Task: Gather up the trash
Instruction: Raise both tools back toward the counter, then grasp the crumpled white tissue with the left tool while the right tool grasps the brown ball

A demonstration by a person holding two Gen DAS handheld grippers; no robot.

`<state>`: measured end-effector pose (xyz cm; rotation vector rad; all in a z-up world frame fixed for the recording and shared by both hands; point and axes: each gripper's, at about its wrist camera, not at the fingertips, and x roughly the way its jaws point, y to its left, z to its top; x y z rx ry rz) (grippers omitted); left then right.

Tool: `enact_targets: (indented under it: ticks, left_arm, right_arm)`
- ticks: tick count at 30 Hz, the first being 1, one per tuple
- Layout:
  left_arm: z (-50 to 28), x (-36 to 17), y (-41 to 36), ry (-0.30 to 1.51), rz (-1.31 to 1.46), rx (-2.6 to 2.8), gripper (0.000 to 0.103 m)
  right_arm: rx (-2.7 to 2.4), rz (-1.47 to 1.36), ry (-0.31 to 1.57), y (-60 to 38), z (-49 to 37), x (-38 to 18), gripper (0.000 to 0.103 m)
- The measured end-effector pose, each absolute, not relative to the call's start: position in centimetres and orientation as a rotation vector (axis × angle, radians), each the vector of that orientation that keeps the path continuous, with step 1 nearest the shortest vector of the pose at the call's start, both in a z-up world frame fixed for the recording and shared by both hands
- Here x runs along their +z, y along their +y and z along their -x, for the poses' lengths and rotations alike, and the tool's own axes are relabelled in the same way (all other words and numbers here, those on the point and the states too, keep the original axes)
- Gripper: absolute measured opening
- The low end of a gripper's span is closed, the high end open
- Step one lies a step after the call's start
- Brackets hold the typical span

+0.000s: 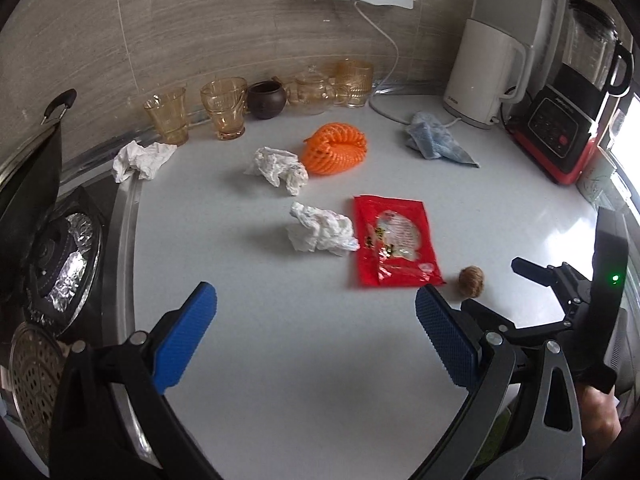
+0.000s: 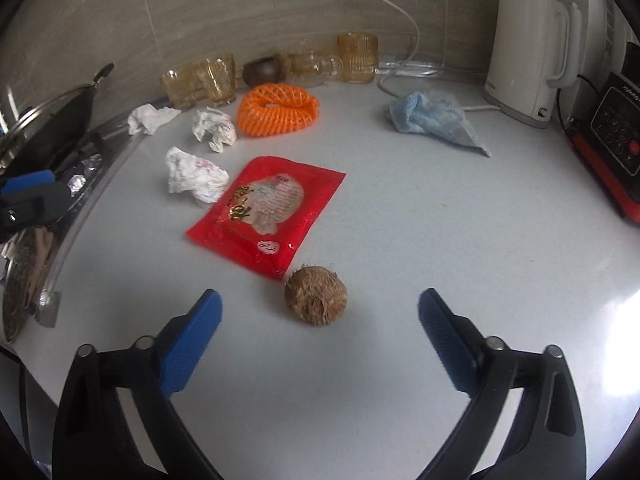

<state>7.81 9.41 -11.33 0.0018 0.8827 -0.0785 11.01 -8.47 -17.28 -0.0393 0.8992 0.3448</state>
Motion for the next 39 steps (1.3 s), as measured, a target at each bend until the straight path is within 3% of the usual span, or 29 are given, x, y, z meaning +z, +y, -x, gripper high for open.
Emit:
enact_targets:
  ticks: [8, 10, 12, 13, 28, 31, 33, 36, 39]
  left_arm:
    - [-9.5, -12.3, 11.0, 0.896, 0.002, -0.105, 0.095]
    - [-9.9, -12.6, 11.2, 0.902, -0.003, -0.113, 0.095]
    - [-10.6, -13.2, 11.2, 0.914, -0.01, -0.13, 0.095]
    - [-10.9, -13.5, 11.1, 0.919, -0.016, -0.135, 0.095]
    - [-18.1, -17.4, 9.6, 0.981, 0.023, -0.192, 0.095]
    - [-19.2, -18.2, 9.8, 1.007, 0.071, -0.206, 0.076]
    - [-19.7, -18.8, 9.9, 1.034, 0.088, -0.208, 0.046]
    - [-19.8, -19.1, 10.3, 1.031, 0.127, -0.207, 0.028]
    - [-19.6, -18.5, 10.7, 1.012, 0.132, -0.204, 0.019]
  right_arm:
    - [0.312, 0.046, 0.913, -7.8, -11.8, -18.3, 0.081]
    - [0.313, 0.057, 0.924, -7.6, -12.0, -18.5, 0.067]
    - [0.305, 0.07, 0.93, -7.4, -12.1, -18.6, 0.039]
    - [0.309, 0.069, 0.935, -7.4, -12.2, -18.6, 0.035]
    - [0.253, -0.014, 0.922, -9.0, -9.6, -15.8, 0.035]
    - [0.241, -0.028, 0.924, -9.4, -8.9, -15.4, 0.035]
    - [0.233, -0.038, 0.927, -9.7, -8.6, -15.2, 0.035]
    - [0.223, -0.046, 0.93, -10.0, -8.2, -15.1, 0.035]
    - [0.22, -0.056, 0.929, -10.1, -7.8, -14.9, 0.035]
